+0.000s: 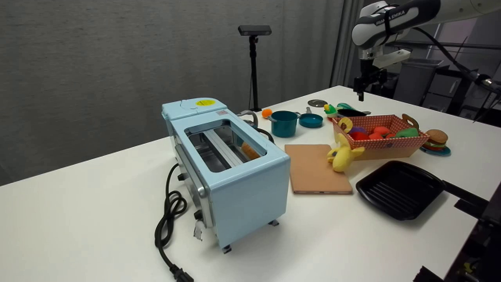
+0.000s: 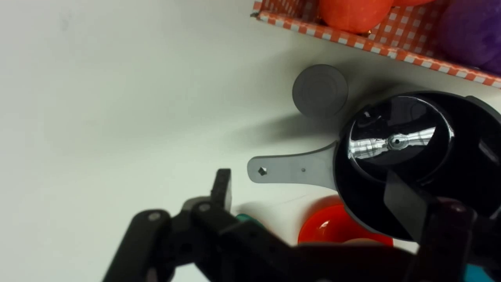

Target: Take the watermelon plushie from the box and put it in the black pot

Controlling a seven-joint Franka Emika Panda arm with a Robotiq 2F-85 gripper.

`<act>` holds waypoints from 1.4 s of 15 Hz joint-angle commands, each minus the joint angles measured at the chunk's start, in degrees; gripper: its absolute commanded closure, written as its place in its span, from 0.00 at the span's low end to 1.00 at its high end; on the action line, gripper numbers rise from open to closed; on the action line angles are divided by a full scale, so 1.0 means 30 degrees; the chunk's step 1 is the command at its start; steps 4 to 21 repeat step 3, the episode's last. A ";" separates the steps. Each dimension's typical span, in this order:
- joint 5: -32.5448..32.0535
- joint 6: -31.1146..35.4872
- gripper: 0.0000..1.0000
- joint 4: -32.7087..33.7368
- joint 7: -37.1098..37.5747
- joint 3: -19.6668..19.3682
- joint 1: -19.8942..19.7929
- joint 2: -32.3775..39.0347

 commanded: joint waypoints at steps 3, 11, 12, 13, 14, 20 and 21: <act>0.0000 0.0000 0.00 0.0000 0.0000 0.0000 0.0000 0.0000; 0.0000 0.0000 0.00 0.0000 0.0000 0.0000 0.0000 0.0000; 0.0000 0.0000 0.00 0.0000 0.0000 0.0000 0.0000 0.0000; 0.0000 0.0000 0.00 0.0000 0.0000 0.0000 0.0000 0.0000; 0.0000 0.0000 0.00 0.0000 0.0000 0.0000 0.0000 0.0000; 0.0000 0.0000 0.00 0.0000 0.0000 0.0000 0.0000 0.0000; 0.0000 0.0000 0.00 0.0000 0.0000 0.0000 0.0000 0.0000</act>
